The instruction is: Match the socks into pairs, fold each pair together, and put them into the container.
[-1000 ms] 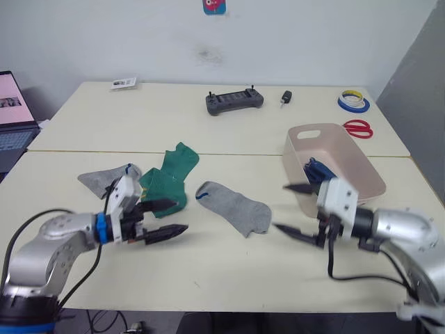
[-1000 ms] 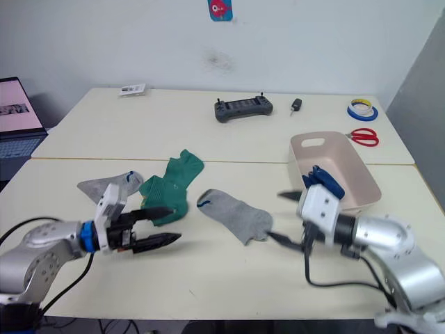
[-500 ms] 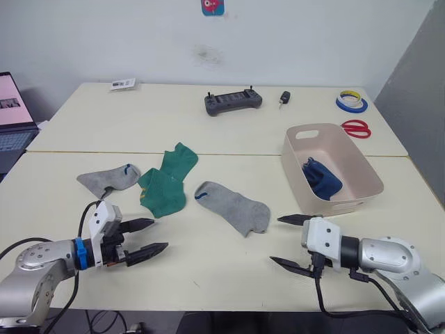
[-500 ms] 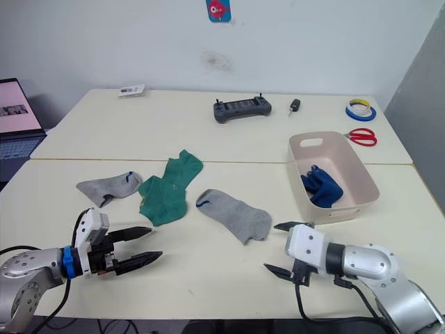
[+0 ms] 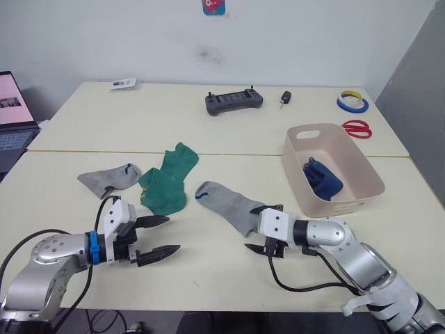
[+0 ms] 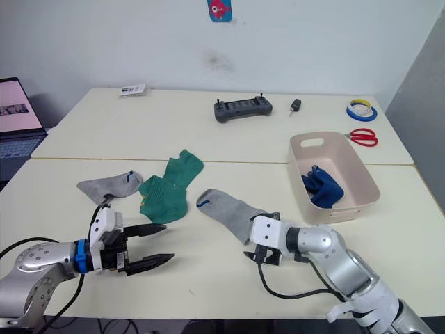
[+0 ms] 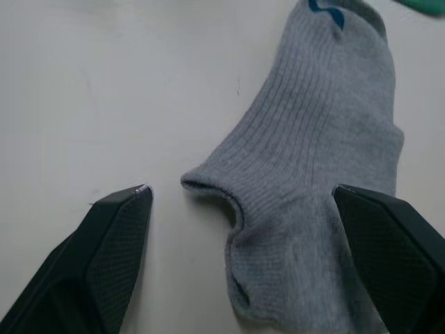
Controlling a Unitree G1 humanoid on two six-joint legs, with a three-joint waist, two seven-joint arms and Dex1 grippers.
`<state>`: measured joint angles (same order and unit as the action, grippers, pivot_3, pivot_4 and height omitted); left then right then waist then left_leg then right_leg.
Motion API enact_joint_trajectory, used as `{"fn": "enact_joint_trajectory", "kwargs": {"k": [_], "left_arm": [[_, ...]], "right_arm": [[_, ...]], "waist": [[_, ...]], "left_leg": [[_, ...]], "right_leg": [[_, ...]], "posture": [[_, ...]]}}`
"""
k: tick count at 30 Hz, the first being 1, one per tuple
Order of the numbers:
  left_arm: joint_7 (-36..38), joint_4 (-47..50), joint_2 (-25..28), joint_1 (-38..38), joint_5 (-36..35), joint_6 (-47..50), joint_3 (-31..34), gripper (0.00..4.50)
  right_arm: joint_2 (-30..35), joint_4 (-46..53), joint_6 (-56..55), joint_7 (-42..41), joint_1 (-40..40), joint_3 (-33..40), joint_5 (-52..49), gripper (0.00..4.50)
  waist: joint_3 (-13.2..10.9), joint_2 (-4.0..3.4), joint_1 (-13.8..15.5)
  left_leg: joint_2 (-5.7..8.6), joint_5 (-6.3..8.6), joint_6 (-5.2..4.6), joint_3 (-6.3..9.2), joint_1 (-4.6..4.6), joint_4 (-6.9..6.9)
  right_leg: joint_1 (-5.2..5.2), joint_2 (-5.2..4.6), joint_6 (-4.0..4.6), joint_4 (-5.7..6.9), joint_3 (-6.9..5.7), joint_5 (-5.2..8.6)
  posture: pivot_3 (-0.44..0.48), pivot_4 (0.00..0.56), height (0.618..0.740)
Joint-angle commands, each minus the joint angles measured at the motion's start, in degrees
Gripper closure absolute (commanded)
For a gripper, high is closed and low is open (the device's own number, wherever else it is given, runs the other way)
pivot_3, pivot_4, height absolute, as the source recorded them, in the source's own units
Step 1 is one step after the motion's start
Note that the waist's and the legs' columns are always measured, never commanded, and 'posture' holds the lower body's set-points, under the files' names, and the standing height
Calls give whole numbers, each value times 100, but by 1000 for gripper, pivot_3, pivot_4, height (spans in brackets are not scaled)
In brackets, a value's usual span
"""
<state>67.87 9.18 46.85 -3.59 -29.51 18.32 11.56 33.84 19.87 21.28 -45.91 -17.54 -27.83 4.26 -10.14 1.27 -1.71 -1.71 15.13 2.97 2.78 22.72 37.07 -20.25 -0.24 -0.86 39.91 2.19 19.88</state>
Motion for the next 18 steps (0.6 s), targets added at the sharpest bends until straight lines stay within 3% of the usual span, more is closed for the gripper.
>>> {"fn": "enact_joint_trajectory", "kwargs": {"k": [1,12,18], "left_arm": [[22,-60,17,133,138,-235,-28,0],[163,-1032,-20,821,673,-1059,-206,0],[755,-2123,106,1867,1336,-2203,-772,0]], "right_arm": [[-61,-178,-99,19,-101,53,136,642],[-130,-109,-321,-358,-119,49,-70,4454],[335,269,-615,-1027,155,159,-402,4454]], "waist": [[0,0,-3],[0,0,-7],[-1,-1,6]], "left_leg": [[1,0,0,-1,-2,0],[1,0,0,3,0,1],[3,0,-1,4,3,2]], "right_leg": [[1,0,0,2,2,0],[-1,2,0,4,-3,0],[-1,3,0,2,-7,0]], "posture": [[0,150,740],[0,150,740],[0,150,740]]}}
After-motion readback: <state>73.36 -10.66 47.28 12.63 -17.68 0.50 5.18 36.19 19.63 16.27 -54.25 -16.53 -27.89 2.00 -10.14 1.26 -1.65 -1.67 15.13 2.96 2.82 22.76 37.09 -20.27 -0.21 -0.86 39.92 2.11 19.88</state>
